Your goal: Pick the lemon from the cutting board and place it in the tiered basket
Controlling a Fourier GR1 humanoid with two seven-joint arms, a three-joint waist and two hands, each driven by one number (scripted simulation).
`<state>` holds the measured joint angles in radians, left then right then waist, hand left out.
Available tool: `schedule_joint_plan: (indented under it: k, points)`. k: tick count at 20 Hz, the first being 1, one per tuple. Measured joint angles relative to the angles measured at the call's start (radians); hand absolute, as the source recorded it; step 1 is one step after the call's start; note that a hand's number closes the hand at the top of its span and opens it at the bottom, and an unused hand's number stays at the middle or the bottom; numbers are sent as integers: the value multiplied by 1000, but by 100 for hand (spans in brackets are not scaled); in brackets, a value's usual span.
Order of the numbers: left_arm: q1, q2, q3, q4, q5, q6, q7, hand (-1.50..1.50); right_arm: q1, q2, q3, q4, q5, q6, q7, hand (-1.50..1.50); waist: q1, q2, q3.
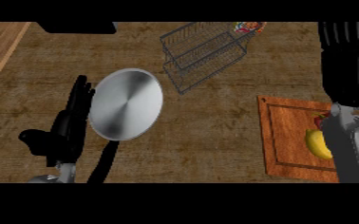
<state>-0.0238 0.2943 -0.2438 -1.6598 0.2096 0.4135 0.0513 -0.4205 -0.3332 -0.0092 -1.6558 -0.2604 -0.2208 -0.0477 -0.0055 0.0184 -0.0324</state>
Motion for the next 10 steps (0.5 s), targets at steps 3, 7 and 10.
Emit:
schedule_joint_plan:
  k: [3,7,10]
  points:
    - [-11,5,5,9,-12,-5,-14,0,35,-36,-65,20,-134,141,-17,150,-5,-7,19]
    - [-31,22,6,6,-45,1,-31,0,80,-19,-162,78,-361,293,-39,150,-35,-7,48]
    - [-49,22,-11,7,-62,-5,-39,0,145,-67,-180,195,-445,439,10,-150,-26,5,48]
